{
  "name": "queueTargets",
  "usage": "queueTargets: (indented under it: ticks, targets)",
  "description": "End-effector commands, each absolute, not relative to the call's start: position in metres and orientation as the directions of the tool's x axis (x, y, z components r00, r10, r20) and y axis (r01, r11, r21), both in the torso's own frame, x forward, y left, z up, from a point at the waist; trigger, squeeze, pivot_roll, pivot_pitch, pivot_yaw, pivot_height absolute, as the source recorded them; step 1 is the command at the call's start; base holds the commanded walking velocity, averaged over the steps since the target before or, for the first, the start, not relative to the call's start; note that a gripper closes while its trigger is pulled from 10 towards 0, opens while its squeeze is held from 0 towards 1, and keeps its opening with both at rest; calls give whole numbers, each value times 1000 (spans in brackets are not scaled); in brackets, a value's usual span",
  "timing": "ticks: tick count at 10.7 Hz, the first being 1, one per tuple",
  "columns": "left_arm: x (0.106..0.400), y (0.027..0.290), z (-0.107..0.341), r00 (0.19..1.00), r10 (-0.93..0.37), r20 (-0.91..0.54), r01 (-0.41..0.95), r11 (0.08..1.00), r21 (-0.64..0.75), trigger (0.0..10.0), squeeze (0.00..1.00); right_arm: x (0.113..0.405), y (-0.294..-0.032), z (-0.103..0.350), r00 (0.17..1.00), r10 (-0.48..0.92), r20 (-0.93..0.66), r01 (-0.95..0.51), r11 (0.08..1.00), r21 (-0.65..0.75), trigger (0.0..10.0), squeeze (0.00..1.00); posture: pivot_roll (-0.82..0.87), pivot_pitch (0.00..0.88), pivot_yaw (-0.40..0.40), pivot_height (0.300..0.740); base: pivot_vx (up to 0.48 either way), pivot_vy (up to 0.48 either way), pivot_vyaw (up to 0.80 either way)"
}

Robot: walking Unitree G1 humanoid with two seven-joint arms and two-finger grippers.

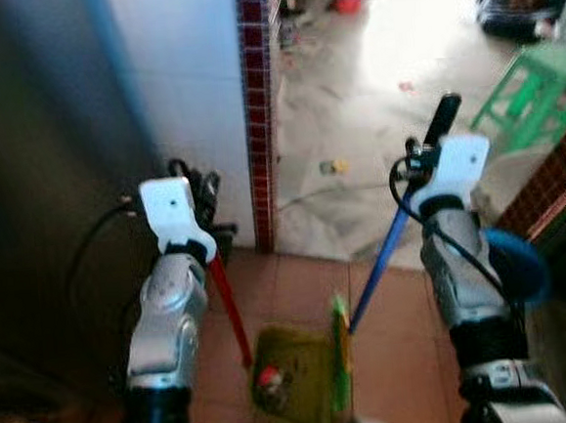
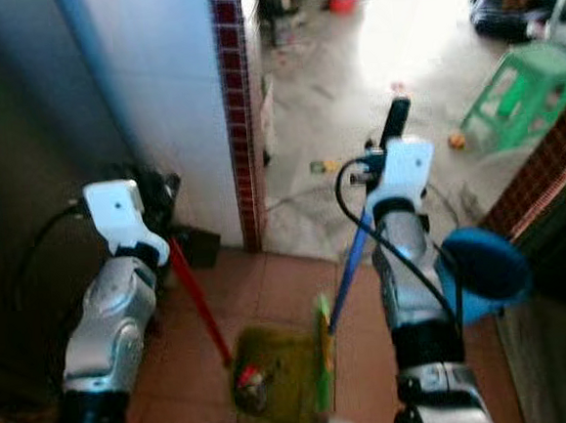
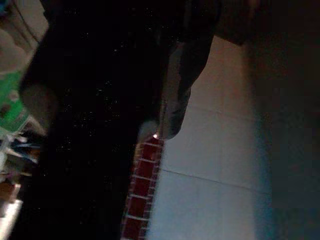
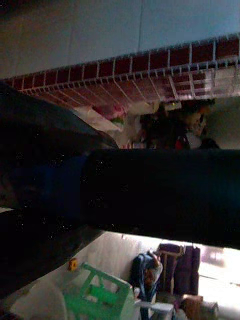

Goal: Sweep floor

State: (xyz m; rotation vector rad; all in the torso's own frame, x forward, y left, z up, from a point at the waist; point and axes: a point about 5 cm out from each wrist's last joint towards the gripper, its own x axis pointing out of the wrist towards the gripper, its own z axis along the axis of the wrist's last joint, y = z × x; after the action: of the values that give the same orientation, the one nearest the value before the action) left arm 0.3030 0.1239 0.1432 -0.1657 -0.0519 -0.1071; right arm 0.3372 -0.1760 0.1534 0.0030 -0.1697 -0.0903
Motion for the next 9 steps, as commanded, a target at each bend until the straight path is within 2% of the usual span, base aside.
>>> queueTargets:
  ticks: [1,9]
  targets:
    - [306,120,162,983,-114,141,138,975,-173,10000,0,339,-176,162,974,-89,208,90,996,4,10000,0,28,17,-28,740,0,0,0]
    - [304,115,161,982,-128,139,155,968,-200,10000,0,347,-172,168,973,-65,223,69,997,-14,10000,0,22,8,-38,740,0,0,0]
